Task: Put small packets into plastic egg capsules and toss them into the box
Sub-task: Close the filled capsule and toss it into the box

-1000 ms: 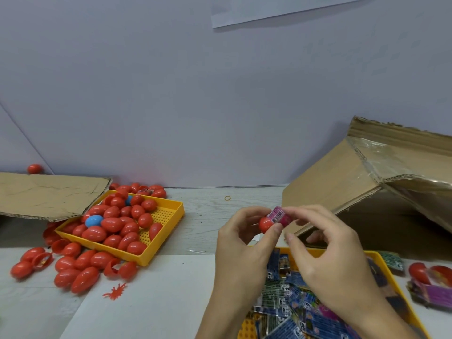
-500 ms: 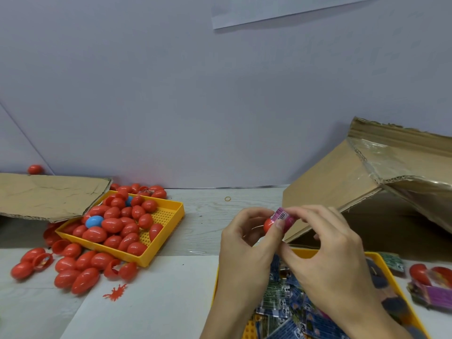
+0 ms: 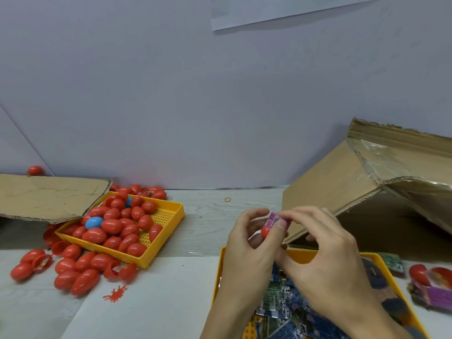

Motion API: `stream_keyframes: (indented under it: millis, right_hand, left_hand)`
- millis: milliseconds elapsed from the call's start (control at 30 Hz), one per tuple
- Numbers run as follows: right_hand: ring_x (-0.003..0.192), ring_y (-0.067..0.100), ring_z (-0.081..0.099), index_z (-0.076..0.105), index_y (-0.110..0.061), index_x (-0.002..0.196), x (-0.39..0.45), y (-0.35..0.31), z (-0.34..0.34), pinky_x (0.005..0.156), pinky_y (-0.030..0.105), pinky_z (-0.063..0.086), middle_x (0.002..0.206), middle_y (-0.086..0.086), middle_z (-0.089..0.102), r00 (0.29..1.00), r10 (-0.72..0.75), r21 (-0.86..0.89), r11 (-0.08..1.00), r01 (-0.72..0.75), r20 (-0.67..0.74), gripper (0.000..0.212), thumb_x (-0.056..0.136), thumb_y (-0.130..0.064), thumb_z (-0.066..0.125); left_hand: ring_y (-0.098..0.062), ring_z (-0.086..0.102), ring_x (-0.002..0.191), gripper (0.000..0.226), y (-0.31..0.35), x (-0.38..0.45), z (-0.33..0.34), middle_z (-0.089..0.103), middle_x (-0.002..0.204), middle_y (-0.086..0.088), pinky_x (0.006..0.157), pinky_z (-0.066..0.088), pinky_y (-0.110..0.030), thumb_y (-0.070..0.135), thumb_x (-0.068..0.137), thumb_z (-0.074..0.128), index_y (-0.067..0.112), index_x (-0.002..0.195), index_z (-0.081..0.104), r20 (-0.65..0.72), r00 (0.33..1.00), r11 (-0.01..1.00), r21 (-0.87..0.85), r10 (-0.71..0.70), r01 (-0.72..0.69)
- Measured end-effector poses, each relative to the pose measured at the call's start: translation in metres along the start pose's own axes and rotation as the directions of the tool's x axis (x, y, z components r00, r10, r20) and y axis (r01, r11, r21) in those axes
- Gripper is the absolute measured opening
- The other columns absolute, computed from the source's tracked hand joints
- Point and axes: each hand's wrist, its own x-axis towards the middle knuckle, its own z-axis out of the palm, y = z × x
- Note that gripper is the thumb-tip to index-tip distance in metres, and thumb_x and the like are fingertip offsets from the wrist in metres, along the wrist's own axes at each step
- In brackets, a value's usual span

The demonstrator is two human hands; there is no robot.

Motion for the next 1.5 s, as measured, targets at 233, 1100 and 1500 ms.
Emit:
stream_keyframes:
  millis: [233,1100,1500]
  right_hand:
    - [0.102,-0.001,0.051,0.064,-0.029,0.115,-0.0003,-0.0008,-0.0006,0.086,0.008,0.042,0.106,-0.024,0.051,1.000,-0.009,0.021,1.000,0.009,-0.012,0.049,0.069,-0.020,0.081]
    - [0.095,0.000,0.053,0.064,-0.029,0.122,-0.0012,0.0051,-0.0002,0.078,0.006,0.044,0.109,-0.025,0.051,1.000,-0.005,0.096,0.995,0.003,0.024,0.058,0.069,-0.013,0.082]
    - [0.095,-0.001,0.056,0.061,-0.036,0.121,0.0014,-0.0006,0.0010,0.076,0.014,0.050,0.108,-0.029,0.056,0.999,0.034,0.155,0.987,-0.035,0.011,0.053,0.070,-0.037,0.076]
  left_hand:
    - [-0.028,0.073,0.081,0.012,-0.0045,0.0025,-0.0016,0.074,0.085,-0.015,0.077,0.061,-0.042,0.020,0.093,0.065,0.013,0.095,0.074,0.081,0.996,0.999,0.040,0.021,-0.024]
    - [-0.009,0.065,0.064,0.023,-0.0031,0.0002,-0.0027,0.071,0.071,-0.006,0.060,0.050,-0.020,0.031,0.096,0.061,0.014,0.086,0.073,0.124,0.992,0.984,0.180,-0.010,-0.013]
    - [-0.022,0.070,0.068,0.048,0.0037,0.0018,0.0029,0.070,0.070,-0.014,0.058,0.055,-0.029,0.045,0.096,0.044,0.005,0.090,0.070,0.113,0.970,0.945,-0.225,-0.216,0.236]
